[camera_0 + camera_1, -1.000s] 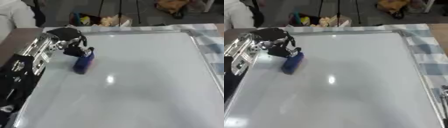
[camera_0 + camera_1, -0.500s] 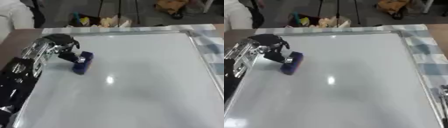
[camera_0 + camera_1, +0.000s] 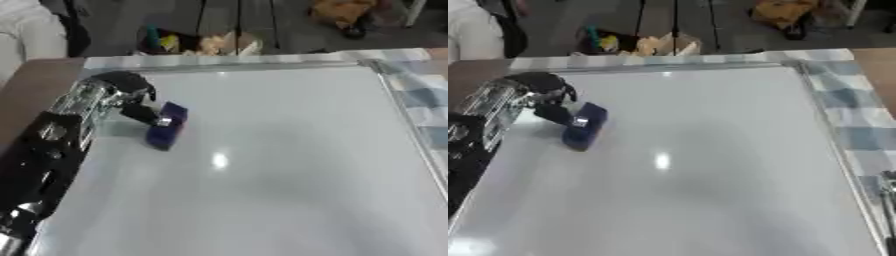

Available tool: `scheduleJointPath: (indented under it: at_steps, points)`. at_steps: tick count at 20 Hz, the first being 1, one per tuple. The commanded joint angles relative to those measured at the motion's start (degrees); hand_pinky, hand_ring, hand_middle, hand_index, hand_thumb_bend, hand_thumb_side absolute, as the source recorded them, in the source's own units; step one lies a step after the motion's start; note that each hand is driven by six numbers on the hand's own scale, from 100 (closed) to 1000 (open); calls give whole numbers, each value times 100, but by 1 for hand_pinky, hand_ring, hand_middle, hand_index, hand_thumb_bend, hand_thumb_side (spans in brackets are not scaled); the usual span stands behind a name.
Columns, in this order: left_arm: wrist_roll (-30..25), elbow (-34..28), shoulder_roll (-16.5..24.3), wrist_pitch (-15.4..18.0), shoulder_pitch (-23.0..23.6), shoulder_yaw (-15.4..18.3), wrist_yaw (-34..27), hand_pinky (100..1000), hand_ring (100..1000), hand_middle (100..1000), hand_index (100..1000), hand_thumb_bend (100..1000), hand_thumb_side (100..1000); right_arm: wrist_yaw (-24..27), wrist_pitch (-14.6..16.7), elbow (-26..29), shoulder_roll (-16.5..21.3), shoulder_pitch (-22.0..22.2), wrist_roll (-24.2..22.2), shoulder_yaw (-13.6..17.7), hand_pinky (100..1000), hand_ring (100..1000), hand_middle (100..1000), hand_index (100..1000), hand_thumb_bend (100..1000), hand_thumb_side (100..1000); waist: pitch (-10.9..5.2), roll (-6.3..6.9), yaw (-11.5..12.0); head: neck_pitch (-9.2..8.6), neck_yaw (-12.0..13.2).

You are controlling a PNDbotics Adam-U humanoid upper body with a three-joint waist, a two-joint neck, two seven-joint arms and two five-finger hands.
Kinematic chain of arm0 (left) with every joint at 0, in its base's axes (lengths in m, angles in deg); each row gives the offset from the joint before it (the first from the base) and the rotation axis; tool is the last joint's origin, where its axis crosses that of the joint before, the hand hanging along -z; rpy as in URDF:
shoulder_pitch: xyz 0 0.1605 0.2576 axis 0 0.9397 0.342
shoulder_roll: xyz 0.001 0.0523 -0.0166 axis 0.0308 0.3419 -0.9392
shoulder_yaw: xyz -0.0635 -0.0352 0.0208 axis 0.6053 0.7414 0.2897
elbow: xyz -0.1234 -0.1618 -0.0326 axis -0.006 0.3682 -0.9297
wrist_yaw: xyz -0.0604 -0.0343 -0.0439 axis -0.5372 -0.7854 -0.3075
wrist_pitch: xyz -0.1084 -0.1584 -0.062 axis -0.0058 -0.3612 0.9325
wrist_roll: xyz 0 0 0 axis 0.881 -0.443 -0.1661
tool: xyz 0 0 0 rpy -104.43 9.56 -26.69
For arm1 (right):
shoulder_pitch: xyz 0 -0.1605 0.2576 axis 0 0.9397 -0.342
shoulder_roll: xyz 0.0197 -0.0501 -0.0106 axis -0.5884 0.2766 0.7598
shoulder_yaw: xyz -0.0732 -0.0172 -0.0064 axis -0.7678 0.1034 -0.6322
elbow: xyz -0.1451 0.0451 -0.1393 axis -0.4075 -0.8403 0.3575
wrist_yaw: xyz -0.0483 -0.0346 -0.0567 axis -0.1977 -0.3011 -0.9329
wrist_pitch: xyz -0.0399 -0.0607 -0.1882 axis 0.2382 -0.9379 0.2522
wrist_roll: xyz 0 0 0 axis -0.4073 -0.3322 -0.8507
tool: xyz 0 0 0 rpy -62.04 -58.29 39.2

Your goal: Wipe the whiteboard clean with a brush.

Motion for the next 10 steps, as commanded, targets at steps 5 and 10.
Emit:
scheduleJointPath:
  at_steps: [5, 10]
  points:
    - [241, 425, -82, -188, -178, 169, 446, 351, 506, 507, 724, 510, 1000, 32, -10, 86, 19, -30, -57, -24, 774, 858, 663, 787, 100, 873, -127, -4, 15, 29, 36]
    - [325, 400, -85, -85, -203, 124, 661, 365, 512, 509, 720, 532, 1000, 38, -17, 86, 19, -17, -64, -24, 774, 858, 663, 787, 100, 872, -141, 2, 30, 53, 22]
